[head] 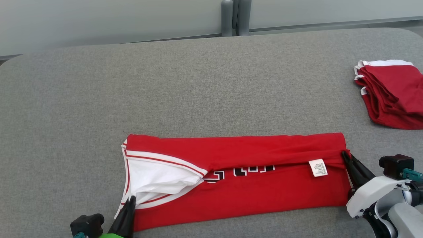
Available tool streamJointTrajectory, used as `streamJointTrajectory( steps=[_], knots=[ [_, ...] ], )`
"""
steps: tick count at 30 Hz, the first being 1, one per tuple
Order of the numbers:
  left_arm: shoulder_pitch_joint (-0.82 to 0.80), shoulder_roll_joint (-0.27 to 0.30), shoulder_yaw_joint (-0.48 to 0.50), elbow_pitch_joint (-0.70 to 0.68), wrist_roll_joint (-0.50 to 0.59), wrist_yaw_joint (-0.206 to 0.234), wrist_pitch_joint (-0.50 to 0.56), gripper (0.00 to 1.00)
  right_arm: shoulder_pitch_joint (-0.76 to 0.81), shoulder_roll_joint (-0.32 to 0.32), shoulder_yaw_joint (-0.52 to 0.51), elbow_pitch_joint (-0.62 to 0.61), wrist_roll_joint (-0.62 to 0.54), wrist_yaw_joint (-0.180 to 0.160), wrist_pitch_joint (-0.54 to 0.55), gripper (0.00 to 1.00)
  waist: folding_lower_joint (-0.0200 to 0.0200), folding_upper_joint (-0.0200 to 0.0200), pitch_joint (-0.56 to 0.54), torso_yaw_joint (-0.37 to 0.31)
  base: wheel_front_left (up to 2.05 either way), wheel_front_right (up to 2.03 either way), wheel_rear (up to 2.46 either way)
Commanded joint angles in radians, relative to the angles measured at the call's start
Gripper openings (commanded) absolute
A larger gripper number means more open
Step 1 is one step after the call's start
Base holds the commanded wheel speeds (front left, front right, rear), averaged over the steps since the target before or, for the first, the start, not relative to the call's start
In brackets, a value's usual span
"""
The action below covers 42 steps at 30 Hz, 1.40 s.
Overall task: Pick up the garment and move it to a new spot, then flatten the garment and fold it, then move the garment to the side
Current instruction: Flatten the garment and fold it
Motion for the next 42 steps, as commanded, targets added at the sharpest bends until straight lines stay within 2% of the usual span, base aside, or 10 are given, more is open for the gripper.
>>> streamJointTrajectory(
  steps=[1,2,3,5,17,28,36,42],
  knots=[
    [0.001,0.001,0.001,0.009,0.000,-0.003,-0.001,0.15,0.013,-0.002,-0.003,0.002,0.004,0.000,-0.006,0.69,0.0000,0.0053,-0.002,-0.002,0.00,0.00,0.00],
    [0.004,0.001,0.005,0.010,-0.003,-0.002,0.000,0.34,0.017,-0.003,-0.008,0.001,0.004,0.000,-0.008,1.00,0.0000,0.0053,-0.003,-0.003,0.00,0.00,0.00],
    [0.009,0.002,0.009,0.010,-0.005,-0.003,0.000,0.46,0.021,-0.004,-0.015,0.000,0.004,0.000,-0.011,1.00,0.0000,0.0053,-0.005,-0.004,0.00,0.00,0.00],
    [0.022,0.005,0.019,0.007,-0.009,-0.004,-0.001,1.00,0.032,-0.004,-0.027,-0.003,0.001,0.000,-0.012,1.00,0.0000,0.0053,-0.010,-0.006,0.00,0.00,0.00],
    [0.156,0.003,0.111,-0.139,-0.002,0.032,-0.001,1.00,0.104,0.005,-0.123,-0.040,-0.019,0.000,-0.026,1.00,0.0000,0.0053,-0.037,-0.021,0.00,0.00,0.00],
    [0.107,0.000,0.148,-0.258,0.054,0.055,0.001,1.00,0.124,0.023,-0.187,-0.082,-0.057,0.000,0.011,1.00,0.0000,0.0053,-0.070,-0.012,0.00,0.00,0.00],
    [0.049,-0.015,0.155,-0.262,0.077,0.071,0.001,1.00,0.127,0.044,-0.244,-0.113,-0.104,0.000,0.084,1.00,0.0000,0.0053,-0.104,0.004,0.00,0.00,0.00],
    [0.022,-0.035,0.156,-0.249,0.085,0.072,0.000,1.00,0.087,0.079,-0.277,-0.084,-0.149,0.000,0.200,1.00,0.0000,0.0053,-0.117,0.022,0.00,0.00,0.00]
  ],
)
